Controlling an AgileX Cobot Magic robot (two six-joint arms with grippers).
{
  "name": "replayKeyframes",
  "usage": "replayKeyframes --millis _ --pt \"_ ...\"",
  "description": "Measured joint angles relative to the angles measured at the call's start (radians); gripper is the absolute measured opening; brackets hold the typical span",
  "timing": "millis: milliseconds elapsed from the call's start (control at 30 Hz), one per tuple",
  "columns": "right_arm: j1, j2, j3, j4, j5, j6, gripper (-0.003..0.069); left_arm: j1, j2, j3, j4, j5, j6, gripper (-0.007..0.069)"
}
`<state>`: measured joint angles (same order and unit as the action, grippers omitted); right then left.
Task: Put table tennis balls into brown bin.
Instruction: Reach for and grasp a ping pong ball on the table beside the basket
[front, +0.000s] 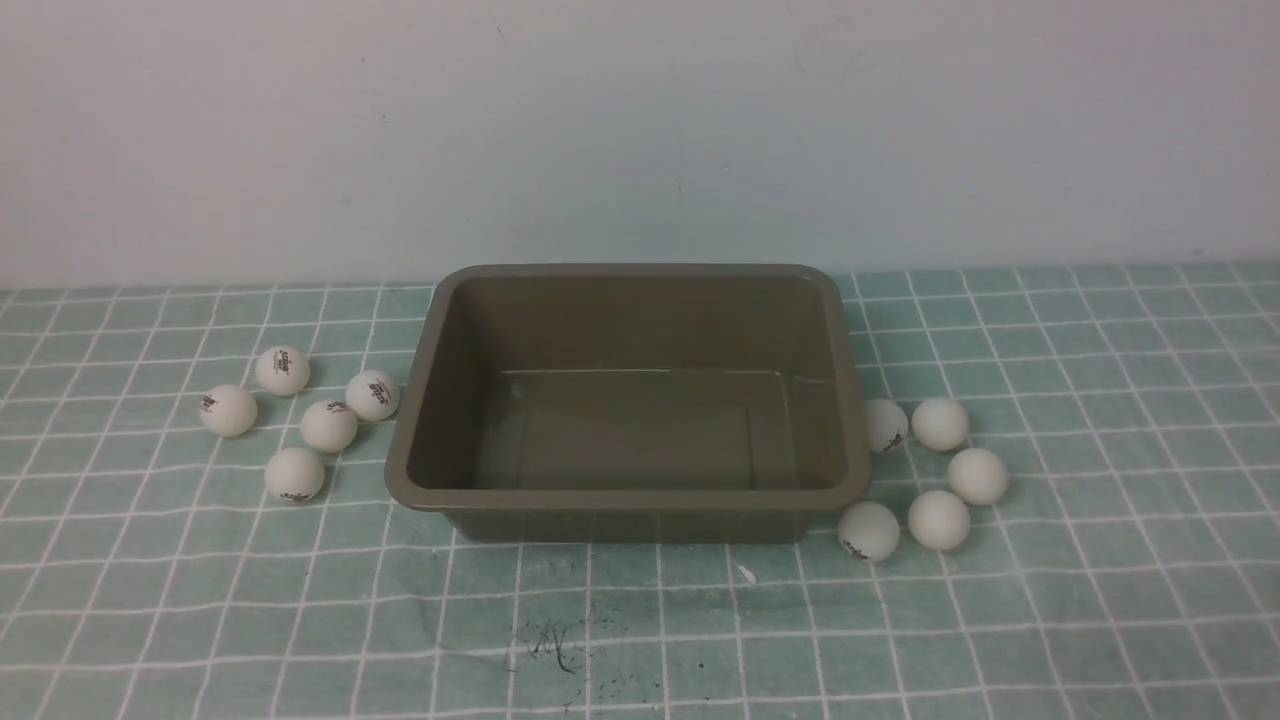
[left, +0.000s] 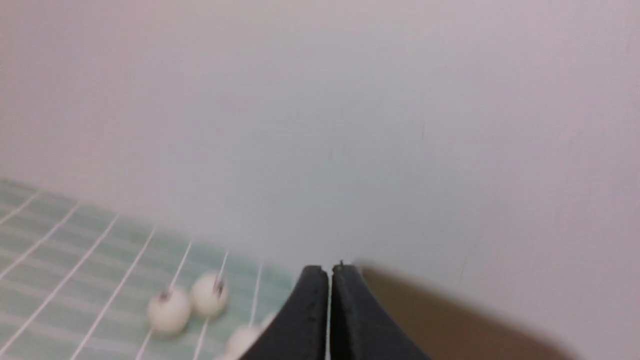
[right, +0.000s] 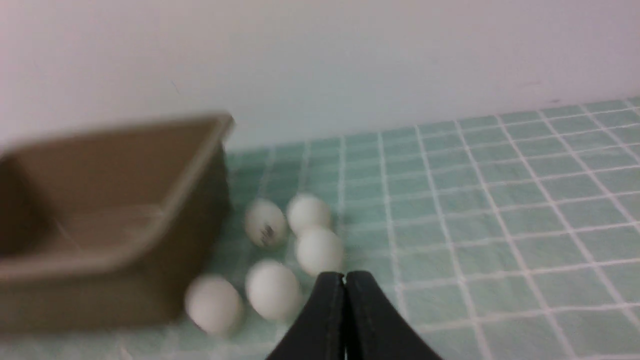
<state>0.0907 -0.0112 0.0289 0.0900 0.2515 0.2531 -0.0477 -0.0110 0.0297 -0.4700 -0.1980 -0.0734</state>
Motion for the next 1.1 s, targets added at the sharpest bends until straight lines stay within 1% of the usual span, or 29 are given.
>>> replayKeyframes --millis 33,67,100,133,167,267,400,467,500,567,667,700,800,833,933,1000,1100 --pt "0.004 0.000 0.000 0.138 -0.112 0.080 -0.0015 0.000 0.000 -0.011 -0.045 -0.130 -0.065 -0.0005" --pt "0.004 0.000 0.000 0.149 -0.121 0.086 -0.0015 0.000 0.000 -0.015 -0.045 -0.130 -0.071 -0.0005" --pt "0.004 0.000 0.000 0.206 -0.170 0.115 -0.0015 0.000 0.000 -0.046 -0.054 -0.136 -0.107 -0.0005" --pt "0.004 0.000 0.000 0.237 -0.205 0.129 -0.0015 0.000 0.008 -0.095 -0.056 -0.109 -0.122 -0.0005" --pt "0.004 0.000 0.000 0.257 -0.235 0.136 -0.0015 0.000 0.030 -0.147 -0.054 -0.059 -0.129 -0.0005" --pt "0.002 0.000 0.000 0.280 -0.275 0.146 -0.0015 0.000 0.163 -0.300 -0.024 0.162 -0.107 -0.0005" --pt "0.000 0.000 0.000 0.284 -0.299 0.148 -0.0015 0.000 0.455 -0.492 0.024 0.498 -0.028 -0.0005" --pt "0.003 0.000 -0.022 0.284 -0.228 0.148 -0.0015 0.000 0.609 -0.569 0.043 0.644 0.038 -0.0005" --pt "0.009 0.004 -0.061 0.274 -0.160 0.146 -0.0015 0.000 0.736 -0.624 0.054 0.734 0.095 -0.0005" --pt "0.012 0.050 -0.167 0.228 0.013 0.120 -0.0015 0.000 0.868 -0.671 0.064 0.823 0.165 -0.0005" --pt "0.012 0.203 -0.360 0.138 0.256 0.068 -0.0015 0.000 1.070 -0.741 0.072 0.899 0.259 -0.0005" --pt "0.012 0.203 -0.360 0.131 0.273 0.065 -0.0015 0.000 1.070 -0.741 0.072 0.899 0.259 -0.0005" --pt "0.012 0.401 -0.534 0.046 0.478 0.017 -0.0015 0.000 1.208 -0.811 0.112 0.932 0.298 -0.0005" --pt "0.012 0.507 -0.609 0.007 0.572 -0.017 -0.0015 0.000 1.272 -0.856 0.148 0.944 0.303 -0.0005" --pt "0.012 0.655 -0.701 -0.011 0.644 -0.059 -0.0015 0.014 1.337 -0.910 0.183 0.957 0.284 -0.0005" --pt "0.012 0.757 -0.757 -0.008 0.676 -0.096 -0.0015 0.048 1.391 -0.951 0.197 0.963 0.255 -0.0005" --pt "0.012 0.857 -0.794 0.024 0.682 -0.155 -0.0015 0.098 1.470 -1.003 0.203 0.966 0.251 -0.0004"
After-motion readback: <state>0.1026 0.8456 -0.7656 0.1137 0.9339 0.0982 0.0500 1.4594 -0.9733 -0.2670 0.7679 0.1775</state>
